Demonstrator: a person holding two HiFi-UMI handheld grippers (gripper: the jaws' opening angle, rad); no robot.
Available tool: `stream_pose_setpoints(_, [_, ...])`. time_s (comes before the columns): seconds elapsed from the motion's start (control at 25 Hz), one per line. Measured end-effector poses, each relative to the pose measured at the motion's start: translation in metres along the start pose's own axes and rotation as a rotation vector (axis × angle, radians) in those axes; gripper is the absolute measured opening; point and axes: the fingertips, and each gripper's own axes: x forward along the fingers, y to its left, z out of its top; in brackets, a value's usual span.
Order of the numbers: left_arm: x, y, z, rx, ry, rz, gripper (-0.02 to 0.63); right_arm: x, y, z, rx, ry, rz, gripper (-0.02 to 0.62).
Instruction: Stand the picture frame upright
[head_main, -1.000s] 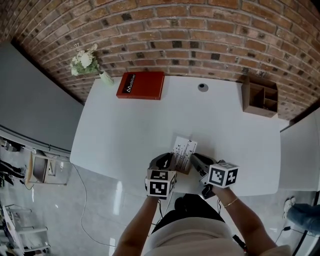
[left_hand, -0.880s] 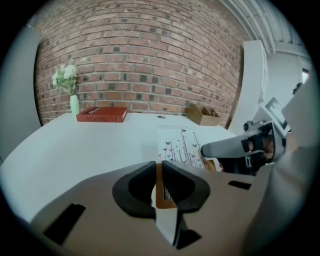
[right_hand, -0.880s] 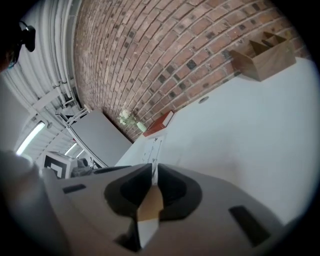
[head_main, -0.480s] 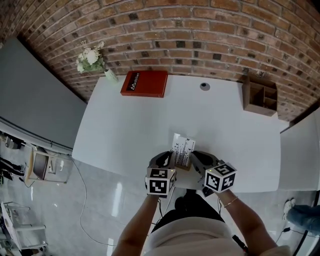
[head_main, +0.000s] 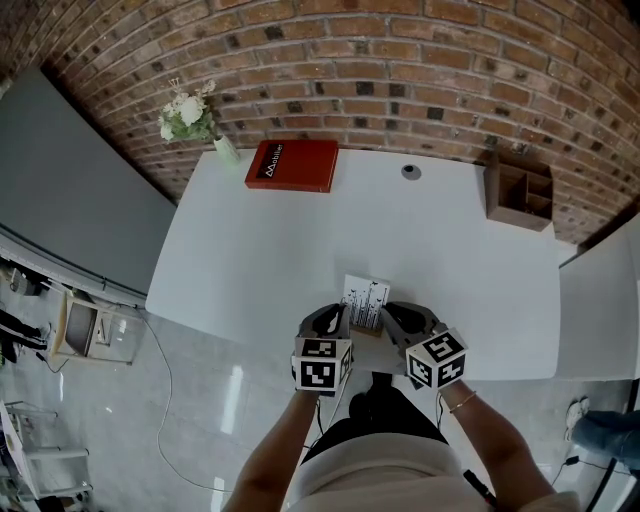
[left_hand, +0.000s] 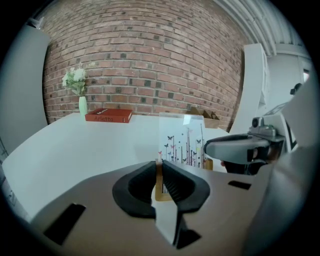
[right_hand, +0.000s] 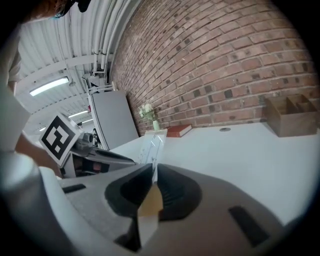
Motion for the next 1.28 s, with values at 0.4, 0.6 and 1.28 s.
stream_pose_setpoints(0.4, [-0.01, 0.0, -0.007, -0.018, -0.008, 0.008, 0.038, -0.001, 0.006, -0.004, -0.092, 0.017, 0.0, 0.034])
stream_pose_setpoints(0.6, [-0.013, 0.0, -0.012, -0.019, -0.006, 0.012, 0.038, -0.001, 0.009, -0.005, -0.137, 0.019, 0.004, 0.034])
stream_pose_setpoints(1.28, [-0.021, -0.001, -0.024, -0.012, 0.006, 0.018, 0.038, -0.006, 0.023, -0.021, -0.177, 0.031, 0.015, 0.034])
